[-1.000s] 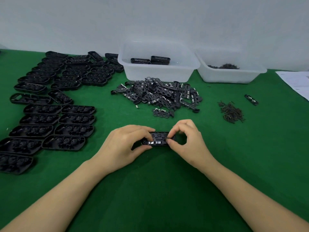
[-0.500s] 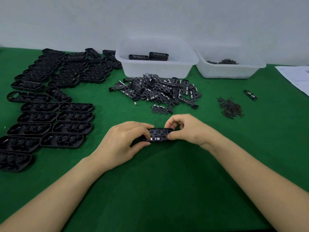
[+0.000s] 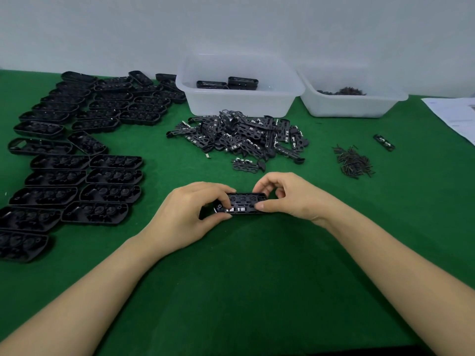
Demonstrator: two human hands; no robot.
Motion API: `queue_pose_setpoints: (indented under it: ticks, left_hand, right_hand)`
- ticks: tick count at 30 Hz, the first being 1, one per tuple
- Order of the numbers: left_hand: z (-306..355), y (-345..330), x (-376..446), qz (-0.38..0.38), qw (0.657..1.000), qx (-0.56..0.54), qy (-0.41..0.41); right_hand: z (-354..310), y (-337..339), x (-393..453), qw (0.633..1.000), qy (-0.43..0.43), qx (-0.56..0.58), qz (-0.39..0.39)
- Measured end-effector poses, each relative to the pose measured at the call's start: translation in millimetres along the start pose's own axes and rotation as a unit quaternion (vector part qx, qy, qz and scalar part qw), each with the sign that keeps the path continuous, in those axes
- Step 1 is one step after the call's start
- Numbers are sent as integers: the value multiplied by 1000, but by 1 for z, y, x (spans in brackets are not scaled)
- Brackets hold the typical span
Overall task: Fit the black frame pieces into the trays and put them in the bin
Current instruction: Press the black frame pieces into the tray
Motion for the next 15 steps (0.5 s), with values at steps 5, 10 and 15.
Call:
queue_pose_setpoints:
  ticks: [5,10,15]
  left_hand:
    - [0,0,1,3,1000,2,-5]
    - [9,-3,-2,-8,995,82,-62]
    - [13,-8,-2,-35,985,142,-90]
  right_hand:
    - [1,-1,0,1000,-4,-20,22]
    - [-1,0,3,1000,-24,-8,1]
    - [-2,0,5,999,-39,10,-14]
Point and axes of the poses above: each hand's wrist, its own x-axis towards the middle knuckle, its own y-axis out of the back of the hand, z = x × y, the point moved 6 cm from there along x, towards the middle knuckle, and after that the axes turned 4 degrees about -x, right-handed, at the moved point
